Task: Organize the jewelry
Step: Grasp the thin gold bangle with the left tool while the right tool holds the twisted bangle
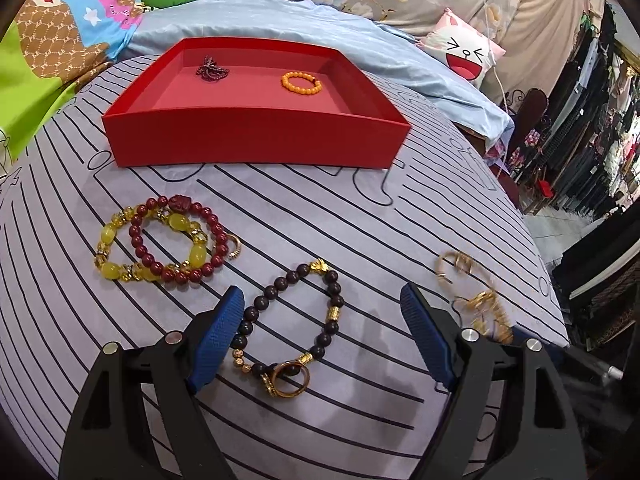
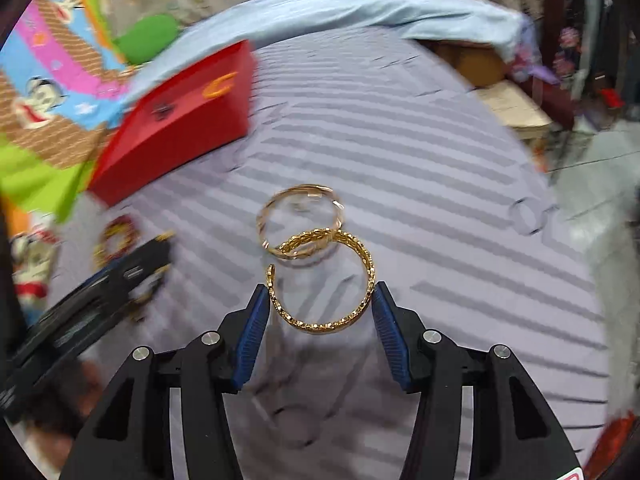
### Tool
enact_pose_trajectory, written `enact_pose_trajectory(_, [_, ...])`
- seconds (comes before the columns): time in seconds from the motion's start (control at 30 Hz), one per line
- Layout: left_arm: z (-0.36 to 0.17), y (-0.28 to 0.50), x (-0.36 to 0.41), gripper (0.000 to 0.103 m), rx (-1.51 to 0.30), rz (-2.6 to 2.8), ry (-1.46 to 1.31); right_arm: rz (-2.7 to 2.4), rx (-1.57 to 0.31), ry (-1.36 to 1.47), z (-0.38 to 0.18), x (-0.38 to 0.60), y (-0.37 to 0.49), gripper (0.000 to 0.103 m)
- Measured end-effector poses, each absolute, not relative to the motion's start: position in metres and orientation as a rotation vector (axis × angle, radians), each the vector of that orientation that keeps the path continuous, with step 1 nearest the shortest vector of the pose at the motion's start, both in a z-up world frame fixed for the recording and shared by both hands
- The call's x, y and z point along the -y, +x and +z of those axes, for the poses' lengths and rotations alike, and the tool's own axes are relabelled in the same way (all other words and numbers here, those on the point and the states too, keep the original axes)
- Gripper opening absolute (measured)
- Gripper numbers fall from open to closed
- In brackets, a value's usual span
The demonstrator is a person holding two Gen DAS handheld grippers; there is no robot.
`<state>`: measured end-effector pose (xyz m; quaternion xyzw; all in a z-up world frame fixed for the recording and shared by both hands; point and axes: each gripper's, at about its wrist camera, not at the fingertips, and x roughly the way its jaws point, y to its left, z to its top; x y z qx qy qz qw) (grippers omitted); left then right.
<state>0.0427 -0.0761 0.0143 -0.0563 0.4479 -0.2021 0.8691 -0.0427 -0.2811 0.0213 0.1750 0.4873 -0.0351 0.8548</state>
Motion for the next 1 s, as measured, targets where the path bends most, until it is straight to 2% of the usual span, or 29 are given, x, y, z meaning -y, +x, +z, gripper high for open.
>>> enact_pose_trajectory(0.33, [0.020, 0.029, 0.072, 0.076, -0.938, -0.438, -0.114, 0.031, -1.083, 0.215, 0.025, 0.248, -0.067, 0.051])
enact_pose_trajectory(1.0, [0.021, 0.009, 0.127, 0.076, -0.965, -0.588, -0.002, -0.026, -1.058, 0.252, 0.020, 0.284, -0.076, 0.051])
